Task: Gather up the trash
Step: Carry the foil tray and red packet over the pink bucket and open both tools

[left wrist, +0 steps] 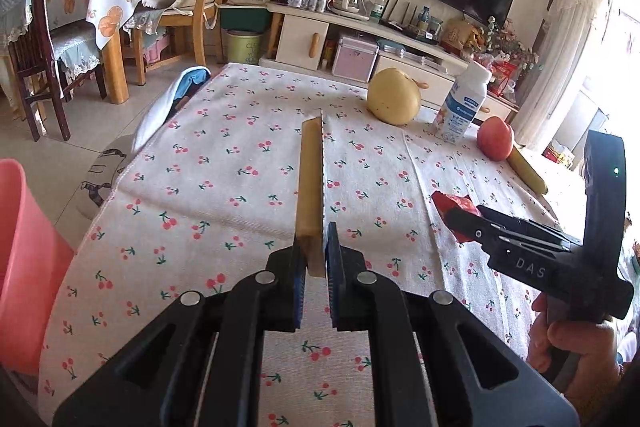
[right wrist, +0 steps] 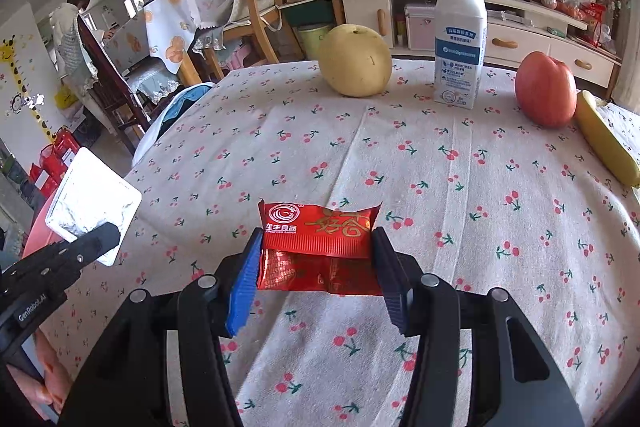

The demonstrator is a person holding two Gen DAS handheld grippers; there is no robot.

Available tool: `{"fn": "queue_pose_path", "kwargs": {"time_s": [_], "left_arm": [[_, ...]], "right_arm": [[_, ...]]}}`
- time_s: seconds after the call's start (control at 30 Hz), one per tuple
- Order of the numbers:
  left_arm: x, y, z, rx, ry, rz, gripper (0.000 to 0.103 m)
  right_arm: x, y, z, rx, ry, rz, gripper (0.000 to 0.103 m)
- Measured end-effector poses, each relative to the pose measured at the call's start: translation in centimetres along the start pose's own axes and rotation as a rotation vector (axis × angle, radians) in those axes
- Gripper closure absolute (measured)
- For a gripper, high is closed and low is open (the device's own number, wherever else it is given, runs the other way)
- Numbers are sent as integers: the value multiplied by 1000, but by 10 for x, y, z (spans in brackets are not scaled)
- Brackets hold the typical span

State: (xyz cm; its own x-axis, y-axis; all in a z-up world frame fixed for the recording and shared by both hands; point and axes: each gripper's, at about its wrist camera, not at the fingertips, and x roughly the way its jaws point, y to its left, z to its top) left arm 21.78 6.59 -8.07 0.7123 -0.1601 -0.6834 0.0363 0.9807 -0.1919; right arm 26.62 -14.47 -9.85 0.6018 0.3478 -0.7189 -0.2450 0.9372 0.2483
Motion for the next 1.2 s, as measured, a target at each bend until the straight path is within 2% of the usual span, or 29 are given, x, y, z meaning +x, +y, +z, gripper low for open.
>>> {"fn": "queue_pose_path", "kwargs": {"time_s": [0.67,0.87,1.2], "left_arm": [[-48,65,11,-76,-101,75,92],[-67,96,13,-133,-133,111,92],[-96,171,17,-305,-168,204,92]], "right_arm": [[-13,80,-20,-22,2,43,49],[-14,126,-13,-54,-10,107,49],[0,225,6,-185,-12,200,49]]}}
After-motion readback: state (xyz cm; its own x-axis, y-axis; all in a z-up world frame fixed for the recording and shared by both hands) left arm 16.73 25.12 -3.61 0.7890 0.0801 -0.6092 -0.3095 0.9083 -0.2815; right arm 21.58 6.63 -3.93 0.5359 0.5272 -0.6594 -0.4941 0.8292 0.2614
